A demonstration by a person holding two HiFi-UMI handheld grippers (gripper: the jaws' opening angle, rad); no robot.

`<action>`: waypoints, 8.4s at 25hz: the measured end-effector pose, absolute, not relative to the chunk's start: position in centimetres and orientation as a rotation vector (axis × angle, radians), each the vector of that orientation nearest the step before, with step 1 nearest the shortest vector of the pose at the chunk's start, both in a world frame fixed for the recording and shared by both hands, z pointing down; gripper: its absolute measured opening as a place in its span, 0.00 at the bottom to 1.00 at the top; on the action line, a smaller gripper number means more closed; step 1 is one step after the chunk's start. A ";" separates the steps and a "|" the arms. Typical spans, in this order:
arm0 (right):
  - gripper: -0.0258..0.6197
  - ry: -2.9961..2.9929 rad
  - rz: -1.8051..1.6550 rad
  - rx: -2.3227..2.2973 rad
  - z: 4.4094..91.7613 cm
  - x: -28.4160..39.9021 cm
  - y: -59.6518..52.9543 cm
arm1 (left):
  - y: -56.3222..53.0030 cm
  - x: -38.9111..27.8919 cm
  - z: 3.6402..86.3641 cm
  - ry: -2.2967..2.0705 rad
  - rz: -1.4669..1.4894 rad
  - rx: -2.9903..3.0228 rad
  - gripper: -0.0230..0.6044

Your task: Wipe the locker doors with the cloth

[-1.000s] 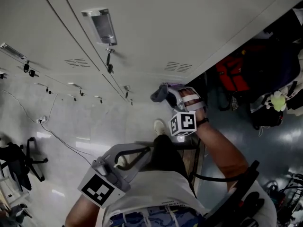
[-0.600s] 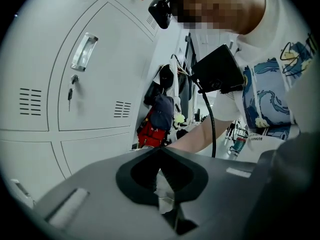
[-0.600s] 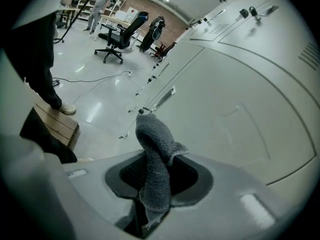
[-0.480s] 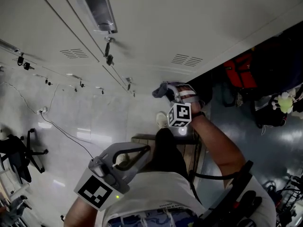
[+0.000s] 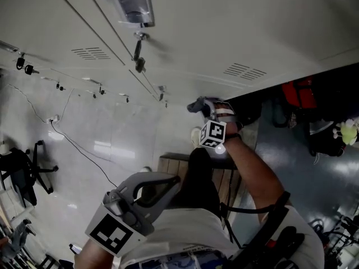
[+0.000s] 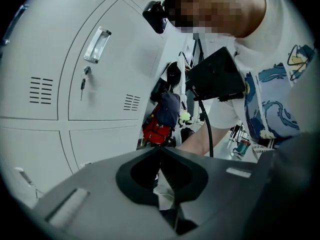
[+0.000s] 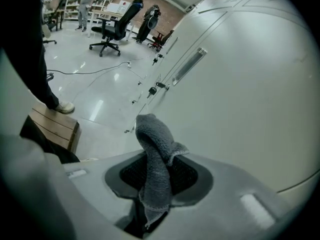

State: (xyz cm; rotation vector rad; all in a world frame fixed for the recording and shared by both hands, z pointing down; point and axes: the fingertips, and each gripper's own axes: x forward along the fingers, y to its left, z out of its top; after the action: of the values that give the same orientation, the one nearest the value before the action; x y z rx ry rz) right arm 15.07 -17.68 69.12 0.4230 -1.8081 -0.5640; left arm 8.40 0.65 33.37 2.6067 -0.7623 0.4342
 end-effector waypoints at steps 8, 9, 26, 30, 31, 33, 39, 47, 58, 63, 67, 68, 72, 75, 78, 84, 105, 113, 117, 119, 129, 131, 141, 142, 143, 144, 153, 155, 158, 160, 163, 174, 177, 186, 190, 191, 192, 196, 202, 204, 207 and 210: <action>0.21 -1.782 -0.491 0.387 75.7 15.3 -17.5 | 1.1 7.2 35.1 -0.768 0.489 2.564 0.04; 0.21 -1.780 -0.487 0.389 76.1 15.2 -17.6 | 1.2 7.1 35.2 -0.771 0.496 2.560 0.04; 0.21 -1.822 -0.491 0.367 68.9 14.8 -14.1 | 2.1 7.9 33.6 -0.715 0.419 2.642 0.04; 0.21 -1.867 -0.579 0.427 60.4 14.0 -12.9 | 2.3 8.3 32.6 -0.679 0.371 2.680 0.04; 0.21 -1.875 -0.608 0.450 58.0 13.8 -12.8 | 2.3 8.4 32.4 -0.673 0.364 2.691 0.04; 0.21 -1.887 -0.668 0.496 53.6 13.3 -13.0 | 2.3 8.5 31.8 -0.663 0.347 2.713 0.04; 0.21 -1.897 -0.766 0.595 44.0 12.0 -14.2 | 2.8 8.8 31.1 -0.639 0.324 2.755 0.04; 0.21 -1.851 -0.822 0.572 45.2 12.0 -17.4 | 3.2 8.2 31.4 -0.677 0.333 2.732 0.04; 0.21 -1.858 -0.729 0.486 54.4 11.7 -17.6 | 3.0 7.7 32.5 -0.723 0.368 2.676 0.04; 0.21 -1.855 -0.669 0.450 59.0 11.7 -17.6 | 2.5 7.2 33.1 -0.751 0.392 2.649 0.04; 0.21 -1.852 -0.635 0.424 62.0 11.5 -17.6 | 2.1 6.7 33.7 -0.775 0.403 2.622 0.04; 0.21 -1.848 -0.627 0.418 62.8 11.5 -17.6 | 2.1 6.6 33.8 -0.781 0.404 2.615 0.04; 0.21 -1.824 -0.594 0.403 65.7 11.6 -17.6 | 1.8 6.4 34.2 -0.800 0.406 2.586 0.04; 0.21 -1.811 -0.564 0.396 68.1 11.7 -17.7 | 1.6 6.2 34.7 -0.816 0.401 2.567 0.04; 0.21 -1.798 -0.528 0.378 70.4 11.8 -17.6 | 1.5 5.9 35.2 -0.822 0.404 2.547 0.04; 0.21 -1.796 -0.462 0.348 74.6 11.9 -17.7 | 1.2 5.4 36.1 -0.832 0.434 2.532 0.04; 0.21 -1.827 -0.428 0.288 69.3 11.9 -14.4 | 1.4 5.7 34.0 -0.816 0.346 2.604 0.04; 0.21 -1.914 -0.593 0.445 51.8 10.3 -13.3 | 3.1 6.0 32.2 -0.749 0.311 2.689 0.04; 0.21 -1.905 -0.711 0.507 44.8 8.9 -13.7 | 3.7 6.1 31.5 -0.738 0.286 2.708 0.04; 0.21 -1.895 -0.752 0.535 42.6 8.3 -14.1 | 3.9 6.1 31.3 -0.733 0.279 2.718 0.04; 0.21 -1.804 -0.864 0.506 46.2 7.6 -17.5 | 3.7 5.2 31.7 -0.769 0.299 2.694 0.04; 0.21 -1.803 -0.857 0.487 47.9 7.4 -17.6 | 3.6 5.3 31.9 -0.775 0.303 2.684 0.04; 0.21 -1.801 -0.771 0.437 54.2 7.2 -17.5 | 2.9 5.6 32.9 -0.803 0.308 2.625 0.04; 0.21 -1.799 -0.763 0.429 54.9 7.2 -17.5 | 2.9 5.7 33.0 -0.804 0.312 2.622 0.04; 0.21 -1.797 -0.754 0.422 55.6 7.2 -17.5 | 2.8 5.6 33.1 -0.806 0.316 2.620 0.04; 0.21 -1.793 -0.746 0.415 56.4 7.2 -17.6 | 2.8 5.6 33.2 -0.808 0.321 2.617 0.04; 0.21 -1.773 -0.660 0.360 63.8 7.5 -17.7 | 2.8 4.6 34.5 -0.839 0.358 2.562 0.04; 0.21 -1.768 -0.633 0.351 65.4 7.5 -17.7 | 2.8 4.4 34.8 -0.851 0.361 2.548 0.04; 0.21 -1.760 -0.603 0.327 68.0 7.6 -17.7 | 2.7 4.1 35.1 -0.869 0.360 2.532 0.04; 0.21 -1.751 -0.599 0.307 69.8 7.6 -17.7 | 2.6 3.9 35.3 -0.881 0.360 2.524 0.04; 0.21 -1.750 -0.578 0.270 72.4 7.7 -17.6 | 2.6 3.7 35.5 -0.887 0.367 2.513 0.04; 0.21 -1.704 -0.441 0.242 76.9 8.2 -17.8 | 2.6 3.0 36.3 -0.917 0.368 2.481 0.04; 0.22 -1.712 -0.445 0.231 75.8 8.1 -17.1 | 2.6 3.2 36.0 -0.907 0.356 2.497 0.04; 0.22 -1.823 -0.529 0.263 64.9 6.7 -13.4 | 2.9 3.1 33.5 -0.869 0.320 2.587 0.04; 0.22 -1.875 -0.627 0.348 56.9 5.7 -12.9 | 3.2 2.7 32.7 -0.872 0.295 2.615 0.04; 0.22 -1.885 -0.660 0.375 54.7 5.4 -13.0 | 3.2 2.7 32.6 -0.871 0.289 2.621 0.04; 0.22 -1.893 -0.693 0.403 52.7 5.2 -13.1 | 3.3 2.6 32.5 -0.867 0.286 2.625 0.04; 0.22 -1.906 -0.799 0.485 46.0 4.3 -13.9 | 3.7 2.8 32.1 -0.854 0.264 2.635 0.04; 0.22 -1.857 -0.863 0.513 44.9 4.1 -16.7 | 3.6 3.1 31.8 -0.847 0.255 2.656 0.04; 0.22 -1.841 -0.861 0.494 46.3 4.2 -17.4 | 3.6 3.1 31.9 -0.849 0.260 2.654 0.04; 0.22 -1.833 -0.851 0.468 48.2 3.9 -17.6 | 3.3 2.9 32.1 -0.857 0.265 2.651 0.04; 0.22 -1.834 -0.826 0.460 49.7 3.6 -17.6 | 3.0 2.8 32.4 -0.869 0.266 2.635 0.04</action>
State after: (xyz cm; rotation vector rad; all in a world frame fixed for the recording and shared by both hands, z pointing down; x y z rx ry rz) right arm 3.58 -17.56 49.67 0.4602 -1.8339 -0.8258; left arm 2.76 3.04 32.39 2.6346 -0.8686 0.2660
